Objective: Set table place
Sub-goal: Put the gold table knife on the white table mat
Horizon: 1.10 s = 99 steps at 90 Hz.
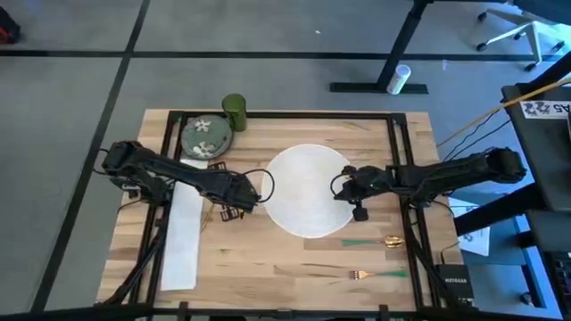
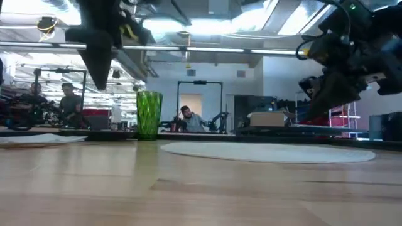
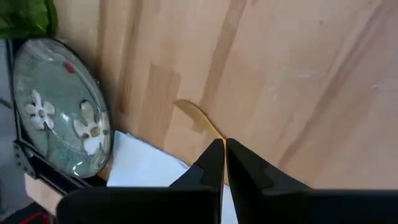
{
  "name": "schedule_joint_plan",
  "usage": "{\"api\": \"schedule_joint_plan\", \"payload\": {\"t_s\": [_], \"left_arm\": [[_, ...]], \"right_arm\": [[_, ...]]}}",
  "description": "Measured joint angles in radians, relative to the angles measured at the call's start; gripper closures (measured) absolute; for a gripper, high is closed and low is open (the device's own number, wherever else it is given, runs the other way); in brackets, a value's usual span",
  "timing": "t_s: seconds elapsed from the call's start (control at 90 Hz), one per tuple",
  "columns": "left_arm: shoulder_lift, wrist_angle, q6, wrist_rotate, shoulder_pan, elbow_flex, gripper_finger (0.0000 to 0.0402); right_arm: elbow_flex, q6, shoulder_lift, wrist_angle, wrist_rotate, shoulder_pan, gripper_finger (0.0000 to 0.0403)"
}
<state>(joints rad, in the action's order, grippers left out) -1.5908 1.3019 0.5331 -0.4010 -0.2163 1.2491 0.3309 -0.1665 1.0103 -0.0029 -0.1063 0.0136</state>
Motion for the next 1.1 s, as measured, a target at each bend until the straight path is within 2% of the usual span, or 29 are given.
{"api": "schedule_joint_plan", "payload": {"t_s": [0.2, 0.489, 0.756, 0.889, 1.1], "left_arm": [[0.094, -0.069, -0.029, -0.098, -0.058, 0.000, 0.0402], [0.154, -0.231, -0.177, -0.175, -0.138, 0.001, 0.0402], [0.177, -0.376, -0.299, -0.199, -0.152, -0.029, 0.0402], [0.229, -0.517, -0.361, -0.114, -0.152, -0.138, 0.0402], [0.376, -0.753, -0.418, 0.130, -0.151, -0.346, 0.0402]], "right_arm": [[0.000, -0.137, 0.000, 0.130, 0.008, 0.021, 0.0403], [0.000, -0.309, 0.000, 0.336, -0.001, 0.020, 0.0403], [0.001, -0.311, 0.000, 0.368, -0.021, 0.020, 0.0403], [0.001, -0.314, 0.000, 0.368, -0.037, 0.020, 0.0403], [0.001, -0.314, 0.000, 0.368, -0.037, 0.020, 0.0403]]}}
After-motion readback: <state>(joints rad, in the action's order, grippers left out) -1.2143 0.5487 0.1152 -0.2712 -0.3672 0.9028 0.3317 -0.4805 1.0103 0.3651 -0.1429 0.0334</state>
